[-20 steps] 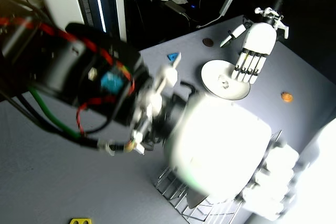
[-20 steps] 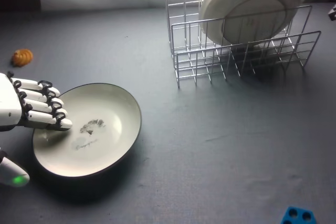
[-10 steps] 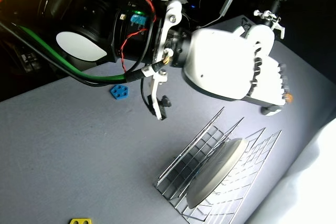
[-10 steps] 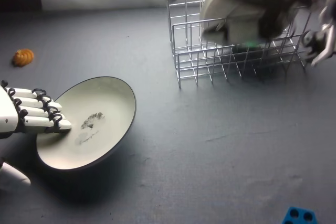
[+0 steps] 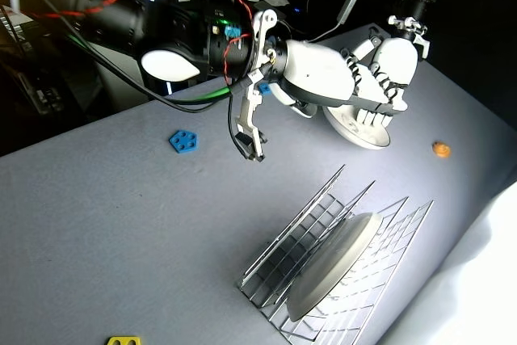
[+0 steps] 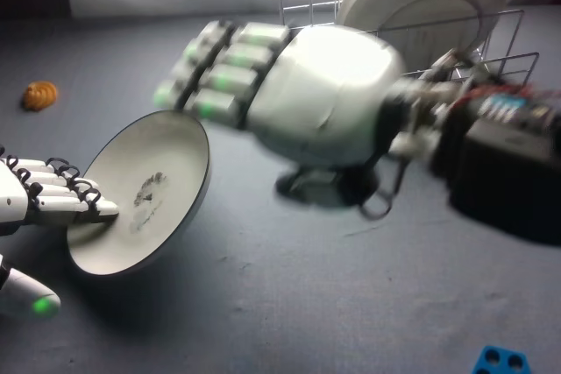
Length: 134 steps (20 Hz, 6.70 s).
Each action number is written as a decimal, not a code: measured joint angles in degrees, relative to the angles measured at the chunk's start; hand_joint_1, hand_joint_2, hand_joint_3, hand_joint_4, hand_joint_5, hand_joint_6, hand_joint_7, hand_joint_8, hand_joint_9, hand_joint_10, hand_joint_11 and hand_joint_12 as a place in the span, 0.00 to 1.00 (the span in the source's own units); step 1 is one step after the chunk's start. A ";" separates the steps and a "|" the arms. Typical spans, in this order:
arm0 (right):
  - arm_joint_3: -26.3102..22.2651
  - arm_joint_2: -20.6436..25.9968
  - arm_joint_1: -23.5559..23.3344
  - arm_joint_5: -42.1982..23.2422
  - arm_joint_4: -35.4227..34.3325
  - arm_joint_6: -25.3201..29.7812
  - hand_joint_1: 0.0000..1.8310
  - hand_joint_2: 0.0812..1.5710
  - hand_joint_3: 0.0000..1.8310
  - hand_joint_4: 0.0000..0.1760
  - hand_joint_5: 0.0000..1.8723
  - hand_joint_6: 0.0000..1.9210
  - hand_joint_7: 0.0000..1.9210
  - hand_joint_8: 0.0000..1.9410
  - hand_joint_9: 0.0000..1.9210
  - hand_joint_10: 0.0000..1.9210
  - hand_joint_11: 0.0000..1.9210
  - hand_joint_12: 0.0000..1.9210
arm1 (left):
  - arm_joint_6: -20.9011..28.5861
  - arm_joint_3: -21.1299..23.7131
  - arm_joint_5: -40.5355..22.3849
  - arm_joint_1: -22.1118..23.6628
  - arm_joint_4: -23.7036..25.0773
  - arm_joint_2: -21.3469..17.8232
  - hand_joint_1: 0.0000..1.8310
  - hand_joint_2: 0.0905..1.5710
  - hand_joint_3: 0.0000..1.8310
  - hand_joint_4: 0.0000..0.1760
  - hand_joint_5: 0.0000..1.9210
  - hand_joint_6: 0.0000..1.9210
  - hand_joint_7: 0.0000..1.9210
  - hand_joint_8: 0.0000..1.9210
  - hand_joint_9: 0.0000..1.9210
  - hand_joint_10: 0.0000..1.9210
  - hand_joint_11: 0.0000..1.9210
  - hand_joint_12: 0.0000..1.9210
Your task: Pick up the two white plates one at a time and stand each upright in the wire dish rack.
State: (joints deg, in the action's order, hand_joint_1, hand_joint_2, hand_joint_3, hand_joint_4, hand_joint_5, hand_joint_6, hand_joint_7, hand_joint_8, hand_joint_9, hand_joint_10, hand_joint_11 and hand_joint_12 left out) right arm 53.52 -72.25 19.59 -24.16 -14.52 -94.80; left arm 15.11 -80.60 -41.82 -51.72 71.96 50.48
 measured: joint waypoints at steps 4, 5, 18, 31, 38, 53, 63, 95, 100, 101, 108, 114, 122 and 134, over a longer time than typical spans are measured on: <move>3.72 -6.64 1.44 -1.22 0.55 -3.76 0.60 0.61 0.00 0.00 0.00 0.00 0.00 0.00 0.00 0.00 0.00 0.00 | 0.90 -0.04 -0.11 -0.24 -0.09 0.09 0.00 0.66 0.00 0.00 0.09 0.00 0.10 0.00 0.08 0.00 0.00 0.15; 5.16 -8.07 1.88 -1.27 0.42 -4.11 0.63 0.61 0.00 0.00 0.00 0.00 0.00 0.00 0.00 0.00 0.00 0.00 | 1.05 -0.04 -0.13 -0.26 -0.20 0.09 0.00 0.66 0.00 0.00 0.09 0.00 0.09 0.00 0.07 0.00 0.00 0.13; 21.88 -22.23 3.93 0.83 0.00 -5.49 0.63 0.68 0.02 0.00 0.00 0.00 0.00 0.00 0.00 0.00 0.00 0.00 | 1.09 -0.28 -0.57 -0.59 -0.68 0.37 0.00 0.65 0.00 0.00 0.08 0.00 0.09 0.00 0.07 0.00 0.00 0.13; 23.76 -24.74 3.93 -1.27 -0.02 -4.11 0.70 0.72 0.00 0.00 0.38 0.02 0.39 0.01 0.38 0.04 0.12 0.66 | 1.03 -0.74 -0.98 -0.42 -0.46 0.74 0.00 0.66 0.00 0.00 0.08 0.00 0.08 0.00 0.07 0.00 0.00 0.11; 23.76 -24.48 3.93 -3.74 0.76 -4.70 0.74 0.72 0.00 0.00 0.46 0.63 0.47 0.51 0.45 0.62 0.37 0.61 | 1.14 -0.68 -1.01 -0.17 -0.39 0.72 0.00 0.66 0.00 0.00 0.09 0.00 0.10 0.00 0.08 0.00 0.00 0.15; 22.93 -23.47 4.48 -5.92 0.15 -4.81 0.75 0.68 0.00 0.00 0.50 0.55 0.54 0.42 0.53 0.54 0.42 0.57 | 1.27 2.34 -4.48 18.36 9.68 -3.48 0.00 0.66 0.00 0.00 0.09 0.00 0.10 0.00 0.08 0.00 0.00 0.12; 13.88 -18.18 3.78 -4.92 -0.59 -6.51 0.75 0.68 0.00 0.00 0.49 0.56 0.53 0.44 0.51 0.56 0.42 0.58 | 2.89 2.16 -6.40 23.65 9.90 -5.42 0.00 0.65 0.00 0.00 0.08 0.00 0.09 0.00 0.07 0.00 0.00 0.11; -10.75 9.55 -19.12 6.36 -50.73 -17.33 0.75 0.70 0.00 0.00 0.48 0.58 0.52 0.47 0.47 0.62 0.36 0.67 | 4.24 1.51 -6.69 23.41 11.69 -6.34 0.00 0.65 0.00 0.00 0.08 0.00 0.08 0.00 0.06 0.00 0.00 0.08; -10.36 12.02 -20.09 2.80 -61.18 -17.40 0.75 0.69 0.00 0.00 0.48 0.57 0.53 0.45 0.48 0.60 0.37 0.66 | 4.22 0.85 -6.71 23.41 11.63 -6.47 0.00 0.65 0.00 0.00 0.08 0.00 0.08 0.00 0.07 0.00 0.00 0.10; -9.94 12.26 -20.31 2.16 -63.17 -17.49 0.75 0.70 0.00 0.00 0.47 0.59 0.51 0.48 0.47 0.62 0.36 0.68 | 4.24 0.74 -6.69 23.41 11.63 -6.47 0.00 0.65 0.00 0.00 0.08 0.00 0.08 0.00 0.07 0.00 0.00 0.10; -6.86 12.24 -21.86 -2.34 -65.59 -13.84 0.75 0.70 0.00 0.00 0.46 0.59 0.50 0.51 0.47 0.63 0.36 0.68 | 4.22 1.14 -7.39 24.30 13.90 -6.56 0.00 0.65 0.00 0.00 0.08 0.00 0.08 0.00 0.05 0.00 0.00 0.08; -5.33 12.17 -21.99 -3.69 -65.81 -14.16 0.75 0.70 0.00 0.00 0.47 0.58 0.51 0.49 0.48 0.61 0.38 0.67 | 4.24 1.55 -7.93 24.55 14.40 -6.62 0.00 0.65 0.00 0.00 0.07 0.00 0.08 0.00 0.06 0.00 0.00 0.09; -4.92 12.17 -22.47 -4.87 -67.30 -17.42 0.75 0.70 0.00 0.00 0.47 0.59 0.51 0.50 0.47 0.61 0.37 0.67 | 4.24 2.10 -7.96 24.94 15.56 -6.73 0.00 0.66 0.00 0.00 0.08 0.00 0.08 0.00 0.06 0.00 0.00 0.06; -3.54 12.20 -20.44 -7.02 -69.48 -27.91 0.75 0.70 0.00 0.00 0.47 0.60 0.50 0.50 0.47 0.62 0.38 0.68 | 4.24 2.21 -8.17 24.94 15.78 -6.80 0.00 0.65 0.00 0.00 0.09 0.00 0.09 0.00 0.08 0.00 0.00 0.16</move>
State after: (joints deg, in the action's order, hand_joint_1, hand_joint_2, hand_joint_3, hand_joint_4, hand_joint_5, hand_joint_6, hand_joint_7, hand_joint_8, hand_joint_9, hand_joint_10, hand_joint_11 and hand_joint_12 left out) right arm 49.98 -60.05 -0.84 -31.18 -84.01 -122.72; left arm 19.35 -78.39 -50.00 -26.79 87.74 43.68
